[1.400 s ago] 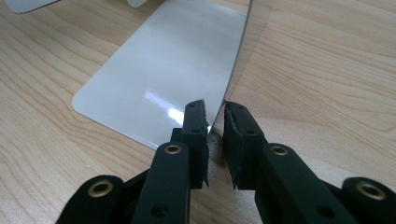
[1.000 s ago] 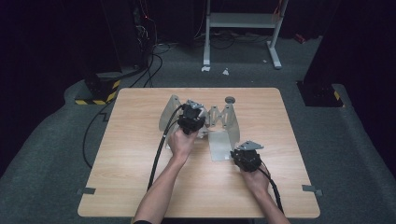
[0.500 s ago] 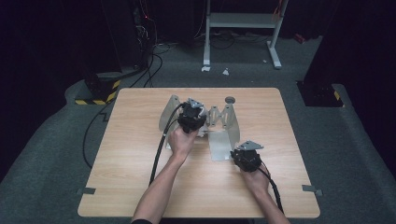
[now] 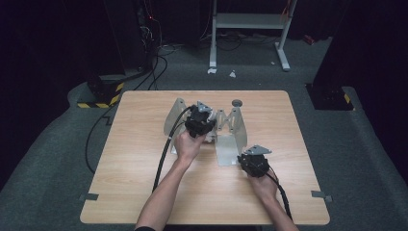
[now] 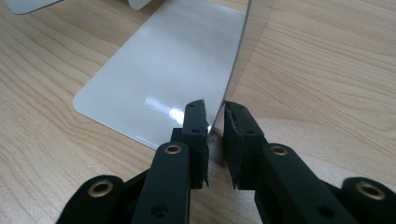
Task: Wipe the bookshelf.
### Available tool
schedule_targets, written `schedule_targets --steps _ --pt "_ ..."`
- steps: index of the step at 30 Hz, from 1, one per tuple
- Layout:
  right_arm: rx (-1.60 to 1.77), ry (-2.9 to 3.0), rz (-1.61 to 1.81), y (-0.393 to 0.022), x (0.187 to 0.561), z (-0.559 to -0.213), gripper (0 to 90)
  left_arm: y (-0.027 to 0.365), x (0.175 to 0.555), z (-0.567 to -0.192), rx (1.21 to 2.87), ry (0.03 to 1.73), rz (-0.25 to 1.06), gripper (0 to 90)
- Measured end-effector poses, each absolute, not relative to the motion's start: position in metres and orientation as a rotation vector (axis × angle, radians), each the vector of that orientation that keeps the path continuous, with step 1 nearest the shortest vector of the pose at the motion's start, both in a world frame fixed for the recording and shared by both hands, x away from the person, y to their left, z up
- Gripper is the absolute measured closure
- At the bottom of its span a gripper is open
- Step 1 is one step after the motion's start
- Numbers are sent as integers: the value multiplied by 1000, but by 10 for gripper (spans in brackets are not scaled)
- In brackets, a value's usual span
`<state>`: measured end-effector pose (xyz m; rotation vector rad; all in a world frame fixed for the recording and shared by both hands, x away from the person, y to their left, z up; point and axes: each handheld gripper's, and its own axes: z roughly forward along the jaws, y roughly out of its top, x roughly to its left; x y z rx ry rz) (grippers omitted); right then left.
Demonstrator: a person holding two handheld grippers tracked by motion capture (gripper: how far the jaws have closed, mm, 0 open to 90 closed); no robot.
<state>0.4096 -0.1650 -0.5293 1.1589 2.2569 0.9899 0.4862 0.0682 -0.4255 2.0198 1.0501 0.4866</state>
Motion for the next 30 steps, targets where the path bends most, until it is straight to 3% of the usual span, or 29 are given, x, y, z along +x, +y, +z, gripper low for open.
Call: schedule_targets --steps 30 --pt "1160 2258 994 -165 410 -529 794 61 493 -472 2148 1079 443 797"
